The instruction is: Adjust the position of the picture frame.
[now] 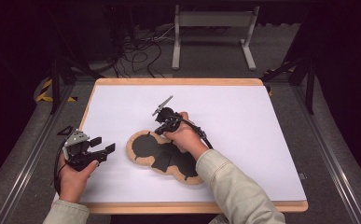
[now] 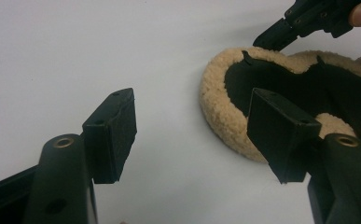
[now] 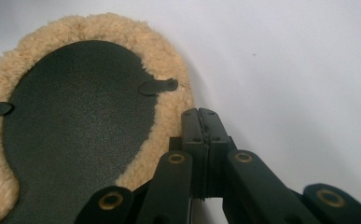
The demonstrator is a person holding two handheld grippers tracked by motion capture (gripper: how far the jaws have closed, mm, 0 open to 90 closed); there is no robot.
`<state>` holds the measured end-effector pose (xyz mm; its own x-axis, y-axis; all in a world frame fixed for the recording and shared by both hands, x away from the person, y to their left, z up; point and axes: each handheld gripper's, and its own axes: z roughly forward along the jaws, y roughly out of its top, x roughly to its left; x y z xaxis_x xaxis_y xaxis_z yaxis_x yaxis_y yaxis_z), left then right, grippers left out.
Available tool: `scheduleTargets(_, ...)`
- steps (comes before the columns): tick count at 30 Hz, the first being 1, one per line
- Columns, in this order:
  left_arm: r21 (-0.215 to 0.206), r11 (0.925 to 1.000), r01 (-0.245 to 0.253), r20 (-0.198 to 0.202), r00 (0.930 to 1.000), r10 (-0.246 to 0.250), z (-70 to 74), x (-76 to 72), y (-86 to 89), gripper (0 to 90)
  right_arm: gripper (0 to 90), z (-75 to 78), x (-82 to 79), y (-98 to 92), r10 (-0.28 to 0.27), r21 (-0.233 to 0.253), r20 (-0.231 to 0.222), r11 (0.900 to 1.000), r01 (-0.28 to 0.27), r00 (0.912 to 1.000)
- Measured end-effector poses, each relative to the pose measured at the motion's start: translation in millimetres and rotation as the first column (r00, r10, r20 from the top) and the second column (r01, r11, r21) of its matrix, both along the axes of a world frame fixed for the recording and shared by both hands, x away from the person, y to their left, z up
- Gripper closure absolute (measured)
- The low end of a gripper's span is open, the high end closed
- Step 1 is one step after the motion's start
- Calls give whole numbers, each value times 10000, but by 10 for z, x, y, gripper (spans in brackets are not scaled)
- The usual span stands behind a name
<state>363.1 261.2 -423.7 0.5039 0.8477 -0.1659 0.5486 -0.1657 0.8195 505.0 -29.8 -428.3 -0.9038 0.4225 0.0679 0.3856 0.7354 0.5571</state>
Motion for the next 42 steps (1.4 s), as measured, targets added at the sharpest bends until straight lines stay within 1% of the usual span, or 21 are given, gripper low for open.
scheduleTargets(1,74,10000,17,-36,10000,-16,1,7,-8,337,900,11,-6,-10,-68,118,37,9999,68,10000)
scheduleTargets(2,48,10000,56,-46,10000,-56,-1,15,-13,337,900,27,-1,-35,-162,316,51,9994,160,9999)
scheduleTargets(3,48,10000,56,-46,10000,-56,-1,15,-13,337,900,27,-1,-35,-162,316,51,9994,160,9999)
scheduleTargets(4,39,10000,35,-22,10000,-35,-3,22,-21,337,900,46,2,-65,-333,433,48,9985,331,9994)
scheduleTargets(5,45,9999,97,-29,9999,-96,-4,43,-33,337,900,91,0,-133,-486,436,74,9979,482,9988)
scheduleTargets(6,45,9999,97,-29,9999,-96,-4,43,-33,337,900,91,0,-133,-486,436,74,9979,482,9988)
scheduleTargets(7,27,9999,117,-74,9999,-117,-5,64,-52,337,900,143,-32,-194,-444,459,104,9980,439,9990)
scheduleTargets(8,27,9999,117,-74,9999,-117,-5,64,-52,337,900,143,-32,-194,-444,459,104,9980,439,9990)
scheduleTargets(11,-20,9998,184,-46,9998,-184,0,91,-77,337,900,237,-132,-250,-258,472,215,9986,248,9994)
scheduleTargets(13,44,9998,209,-29,9998,-209,2,107,-85,337,900,313,-227,-285,-57,440,307,9990,44,9995)
scheduleTargets(16,12,9997,250,-60,9997,-250,12,133,-104,338,900,396,-373,-347,169,635,404,9978,-195,9990)
scheduleTargets(18,30,9996,287,-32,9996,-287,16,153,-120,338,900,429,-468,-394,258,583,467,9979,-285,9986)
scheduleTargets(23,26,9994,353,-98,9993,-353,17,189,-150,339,900,494,-638,-476,418,648,476,9969,-449,9980)
scheduleTargets(28,48,9992,402,-73,9992,-402,27,233,-174,339,900,520,-805,-537,608,700,607,9954,-650,9963)
scheduleTargets(29,48,9992,402,-73,9992,-402,27,233,-174,339,900,520,-805,-537,608,700,607,9954,-650,9963)
scheduleTargets(31,57,9990,441,-114,9990,-440,25,245,-187,339,900,470,-866,-598,583,785,521,9950,-623,9969)
scheduleTargets(32,-8,9990,448,-222,9987,-448,24,250,-203,339,900,458,-886,-614,599,832,507,9945,-639,9969)
scheduleTargets(34,47,9989,461,-136,9988,-460,24,260,-203,339,900,452,-911,-625,601,880,503,9940,-644,9969)
scheduleTargets(35,39,9989,469,-126,9988,-469,23,266,-207,339,900,450,-969,-640,684,936,538,9929,-732,9962)
scheduleTargets(36,29,9989,464,-116,9989,-463,22,272,-212,339,900,450,-969,-640,684,936,538,9929,-732,9962)
scheduleTargets(42,30,9989,477,-122,9988,-477,13,303,-228,340,900,464,-1164,-641,1133,929,666,9885,-1192,9913)
